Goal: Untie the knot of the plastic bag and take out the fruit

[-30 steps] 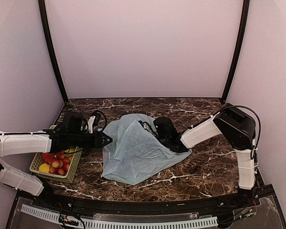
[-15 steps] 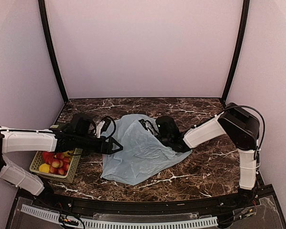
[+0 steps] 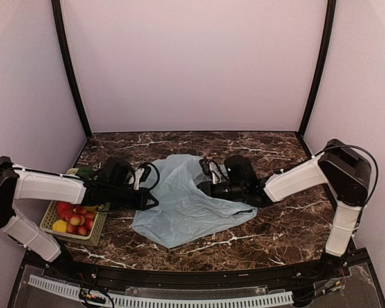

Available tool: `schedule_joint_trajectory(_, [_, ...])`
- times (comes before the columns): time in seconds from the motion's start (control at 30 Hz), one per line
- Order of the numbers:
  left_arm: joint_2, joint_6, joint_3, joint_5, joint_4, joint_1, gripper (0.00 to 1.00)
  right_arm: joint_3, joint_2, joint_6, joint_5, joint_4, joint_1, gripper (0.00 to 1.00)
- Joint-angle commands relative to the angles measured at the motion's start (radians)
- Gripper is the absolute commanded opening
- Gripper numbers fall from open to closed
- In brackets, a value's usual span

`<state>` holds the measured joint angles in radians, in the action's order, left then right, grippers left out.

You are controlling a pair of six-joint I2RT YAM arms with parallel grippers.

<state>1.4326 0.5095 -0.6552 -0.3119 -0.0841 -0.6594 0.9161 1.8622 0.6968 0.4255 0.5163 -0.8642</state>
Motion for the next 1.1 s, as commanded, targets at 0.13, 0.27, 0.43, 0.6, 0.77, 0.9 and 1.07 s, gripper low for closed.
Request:
schedule_joint_trajectory(0.13, [-0.128,-0.025,0.075,0.08,0.11,0.058,0.01,-0.173,-0.225,-0.034,-0.063,0.004,0.093,0.3])
schedule_joint_trajectory(0.27, [-0.182,-0.101,0.112,0.001,0.098,0.082,0.01,-0.203,-0.334,-0.072,-0.077,-0.05,0.111,0.3])
schedule_joint_trajectory(0.43, [-0.224,-0.267,0.095,-0.181,0.109,0.076,0.01,-0.22,-0.425,-0.107,-0.064,-0.105,0.111,0.3])
schedule_joint_trajectory(0.6, [-0.214,-0.356,0.045,-0.267,0.089,-0.025,0.01,-0.257,-0.517,-0.119,-0.055,-0.166,0.11,0.31])
schedule_joint_trajectory(0.77, [-0.184,-0.421,-0.018,-0.228,0.23,-0.097,0.01,-0.335,-0.645,-0.128,-0.056,-0.243,0.095,0.34])
schedule_joint_trajectory(0.9, [-0.218,-0.381,-0.022,-0.141,0.264,-0.104,0.31,-0.425,-0.677,-0.098,-0.056,-0.237,0.08,0.36])
schedule_joint_trajectory(1.07, [-0.343,-0.255,-0.018,0.008,0.272,-0.102,0.79,-0.441,-0.608,-0.084,-0.057,-0.159,0.065,0.42])
